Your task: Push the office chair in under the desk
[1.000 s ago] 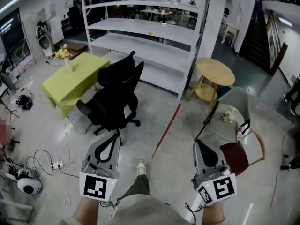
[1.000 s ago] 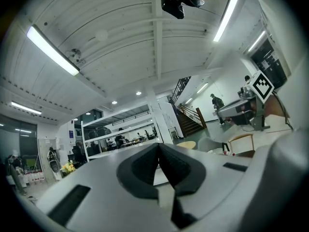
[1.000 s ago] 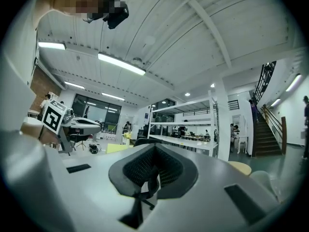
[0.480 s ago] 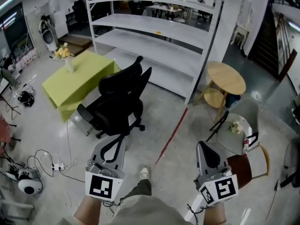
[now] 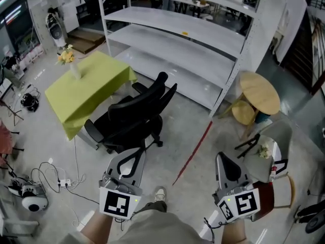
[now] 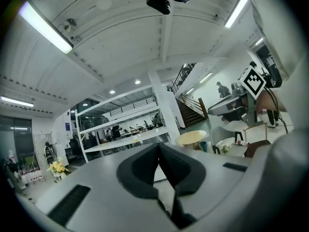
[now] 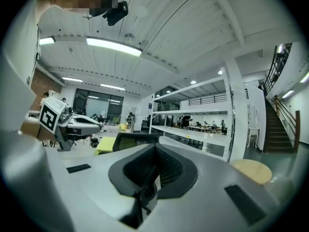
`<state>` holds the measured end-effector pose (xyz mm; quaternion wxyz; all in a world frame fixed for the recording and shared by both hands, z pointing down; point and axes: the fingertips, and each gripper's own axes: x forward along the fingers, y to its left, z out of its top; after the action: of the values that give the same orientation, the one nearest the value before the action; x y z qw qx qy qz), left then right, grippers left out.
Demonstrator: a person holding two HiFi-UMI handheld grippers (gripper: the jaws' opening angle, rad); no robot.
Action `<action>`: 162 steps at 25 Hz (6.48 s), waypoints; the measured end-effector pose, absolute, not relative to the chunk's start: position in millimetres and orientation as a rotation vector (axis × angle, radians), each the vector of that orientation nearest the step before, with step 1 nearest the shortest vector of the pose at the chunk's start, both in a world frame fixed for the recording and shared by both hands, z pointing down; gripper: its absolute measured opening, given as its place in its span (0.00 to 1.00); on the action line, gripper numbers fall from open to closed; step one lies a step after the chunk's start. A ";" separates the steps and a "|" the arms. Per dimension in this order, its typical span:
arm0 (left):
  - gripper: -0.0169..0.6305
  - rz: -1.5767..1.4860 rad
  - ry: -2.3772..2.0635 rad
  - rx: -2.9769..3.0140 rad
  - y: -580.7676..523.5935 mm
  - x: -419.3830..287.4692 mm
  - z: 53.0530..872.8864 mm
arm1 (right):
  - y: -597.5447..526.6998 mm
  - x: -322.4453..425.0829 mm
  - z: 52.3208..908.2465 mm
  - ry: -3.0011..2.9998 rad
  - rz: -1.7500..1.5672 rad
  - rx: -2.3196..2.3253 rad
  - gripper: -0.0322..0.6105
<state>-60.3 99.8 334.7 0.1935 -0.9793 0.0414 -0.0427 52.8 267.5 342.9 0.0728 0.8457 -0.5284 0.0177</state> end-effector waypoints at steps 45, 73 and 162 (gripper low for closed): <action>0.13 -0.445 1.047 -2.493 -33.0 26.2 348.1 | -4.7 236.3 368.3 -2.352 0.007 1.621 0.06; 0.46 -1.230 0.664 -2.402 -88.6 0.0 515.4 | -53.5 236.9 498.9 -2.092 0.018 0.726 0.40; 0.49 -1.402 1.026 -2.308 -573.3 -40.3 555.1 | -561.5 236.8 545.0 -2.137 0.057 0.813 0.36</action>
<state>-40.3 -573.3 555.1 0.1259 -0.7926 0.3523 -0.4815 236.8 -561.5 545.0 0.4143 0.3235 -0.8504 0.0226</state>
